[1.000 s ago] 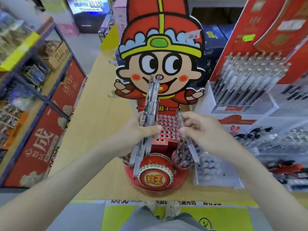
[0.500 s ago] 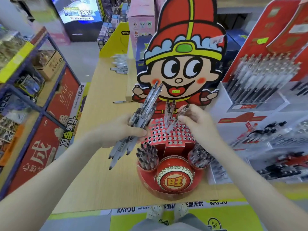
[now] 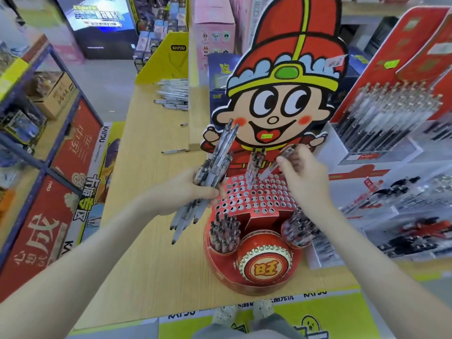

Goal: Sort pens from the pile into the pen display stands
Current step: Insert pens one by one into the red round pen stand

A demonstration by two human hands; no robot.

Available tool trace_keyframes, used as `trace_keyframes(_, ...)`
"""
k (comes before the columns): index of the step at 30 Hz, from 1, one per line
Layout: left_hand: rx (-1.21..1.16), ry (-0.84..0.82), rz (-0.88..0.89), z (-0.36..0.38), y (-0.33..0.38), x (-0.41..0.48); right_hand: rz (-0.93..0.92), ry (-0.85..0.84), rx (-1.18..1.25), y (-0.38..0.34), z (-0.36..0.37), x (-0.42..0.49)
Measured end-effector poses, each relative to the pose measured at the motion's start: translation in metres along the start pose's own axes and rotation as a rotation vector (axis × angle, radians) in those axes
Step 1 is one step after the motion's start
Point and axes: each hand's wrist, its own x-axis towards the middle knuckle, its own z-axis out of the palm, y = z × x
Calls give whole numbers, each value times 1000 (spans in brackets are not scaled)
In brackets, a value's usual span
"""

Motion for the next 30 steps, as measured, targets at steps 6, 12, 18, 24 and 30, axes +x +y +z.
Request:
trace_keyframes(6, -19, -40, 16, 3, 4, 2, 24, -57, 38, 12, 7, 8)
trace_keyframes(12, -25, -27, 29, 6, 8, 5, 12, 34, 22, 18, 3, 15)
trace_keyframes(18, -48, -20, 42, 11, 8, 11, -22, -149, -84, 22, 10, 23)
trace_keyframes(24, -9, -9, 47, 16, 11, 13, -63, -218, -152, 21, 19, 28)
trace_keyframes(30, -48, 11, 41, 19, 11, 10, 6, -223, -187, 20, 21, 29)
